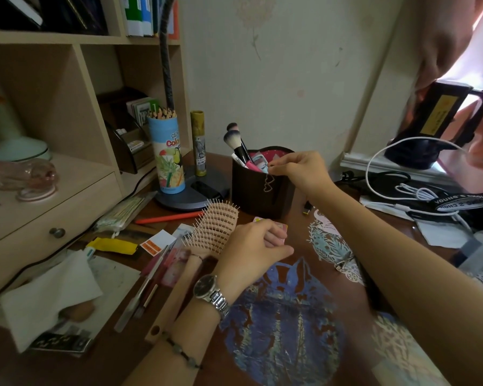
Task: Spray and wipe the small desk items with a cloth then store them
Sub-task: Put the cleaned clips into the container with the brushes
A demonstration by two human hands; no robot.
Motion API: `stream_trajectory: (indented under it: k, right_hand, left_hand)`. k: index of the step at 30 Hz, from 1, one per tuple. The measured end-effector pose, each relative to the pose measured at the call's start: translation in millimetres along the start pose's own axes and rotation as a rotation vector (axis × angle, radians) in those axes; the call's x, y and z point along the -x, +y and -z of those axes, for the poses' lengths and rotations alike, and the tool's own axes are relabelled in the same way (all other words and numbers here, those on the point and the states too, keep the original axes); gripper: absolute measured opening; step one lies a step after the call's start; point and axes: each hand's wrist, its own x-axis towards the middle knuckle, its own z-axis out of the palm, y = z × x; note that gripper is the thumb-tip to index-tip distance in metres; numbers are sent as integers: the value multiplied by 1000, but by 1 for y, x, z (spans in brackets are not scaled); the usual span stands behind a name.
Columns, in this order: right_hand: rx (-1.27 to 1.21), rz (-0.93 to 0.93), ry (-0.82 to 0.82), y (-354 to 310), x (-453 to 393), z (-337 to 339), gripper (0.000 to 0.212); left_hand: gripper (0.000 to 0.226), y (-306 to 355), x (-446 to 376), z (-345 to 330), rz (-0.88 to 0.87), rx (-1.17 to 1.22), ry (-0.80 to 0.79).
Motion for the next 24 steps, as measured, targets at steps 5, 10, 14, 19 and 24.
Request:
stream_trajectory:
  k: [5,10,14,19,24]
  right_hand:
    - [5,-11,-21,2,-1,-2,8]
    - [49,-10,-61,4,-3,-1,12]
    - [102,35,-68,8,-5,0,4]
    - [128,93,-115,6,-1,4,21]
    - [139,133,-60,-1,9,26,34]
  left_hand:
    - [26,0,0,1,-10,-3,-5]
    - [26,0,-1,0,-11,-13,-1]
    - [26,-1,-1,-1,-11,-19,5]
    - [27,-1,-1,-2,-19,-33,0]
    - [23,-1,-1,-3,-20,-27,3]
